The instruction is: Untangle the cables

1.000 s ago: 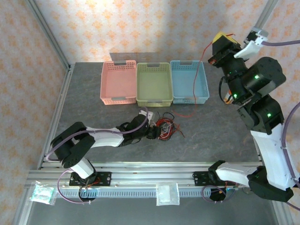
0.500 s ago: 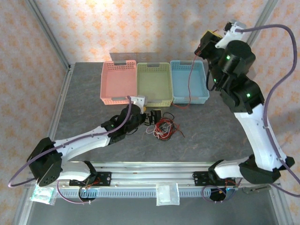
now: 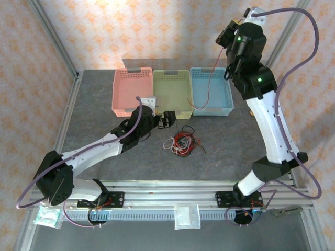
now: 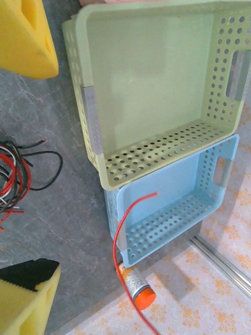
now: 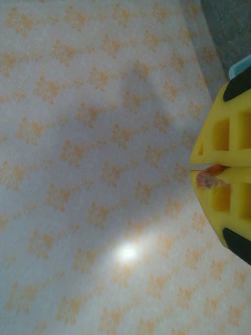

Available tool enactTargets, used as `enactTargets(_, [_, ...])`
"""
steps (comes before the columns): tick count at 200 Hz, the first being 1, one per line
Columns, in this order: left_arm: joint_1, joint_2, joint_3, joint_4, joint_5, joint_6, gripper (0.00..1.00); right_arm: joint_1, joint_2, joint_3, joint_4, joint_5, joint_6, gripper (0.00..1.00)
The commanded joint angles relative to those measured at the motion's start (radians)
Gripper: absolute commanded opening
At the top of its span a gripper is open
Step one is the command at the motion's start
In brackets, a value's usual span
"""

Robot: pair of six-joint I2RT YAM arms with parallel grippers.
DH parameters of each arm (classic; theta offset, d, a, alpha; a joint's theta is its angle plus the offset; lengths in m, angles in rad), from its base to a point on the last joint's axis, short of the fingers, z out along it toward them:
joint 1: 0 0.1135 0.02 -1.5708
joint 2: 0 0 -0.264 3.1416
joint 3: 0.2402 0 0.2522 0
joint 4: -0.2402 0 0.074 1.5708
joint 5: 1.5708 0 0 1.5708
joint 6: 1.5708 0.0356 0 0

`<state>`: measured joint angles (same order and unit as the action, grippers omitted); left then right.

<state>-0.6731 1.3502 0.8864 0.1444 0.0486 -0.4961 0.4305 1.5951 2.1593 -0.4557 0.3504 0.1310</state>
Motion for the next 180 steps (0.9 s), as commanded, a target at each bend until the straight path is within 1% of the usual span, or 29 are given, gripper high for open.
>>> enactTargets(1, [0.019, 0.040, 0.069, -0.012, 0.032, 0.020, 0.90, -0.043, 0.038, 0.049, 0.015, -0.062, 0.034, 0.00])
enactTargets(45, [0.026, 0.105, 0.149, -0.023, 0.062, 0.034, 0.90, -0.134, 0.121, 0.034, 0.006, -0.139, 0.053, 0.00])
enactTargets(102, [0.025, 0.128, 0.114, -0.010, 0.082, -0.004, 0.90, -0.210, 0.202, -0.137, 0.017, -0.279, 0.075, 0.00])
enactTargets(134, [0.025, 0.115, 0.082, -0.015, 0.073, -0.010, 0.91, -0.214, 0.246, -0.249, 0.074, -0.201, 0.026, 0.00])
enactTargets(154, [0.025, 0.110, 0.071, -0.019, 0.069, -0.009, 0.91, -0.213, 0.308, -0.271, 0.104, -0.191, -0.053, 0.00])
enactTargets(180, [0.024, 0.113, 0.068, -0.027, 0.061, -0.007, 0.90, -0.199, 0.413, -0.262, 0.137, -0.102, -0.154, 0.00])
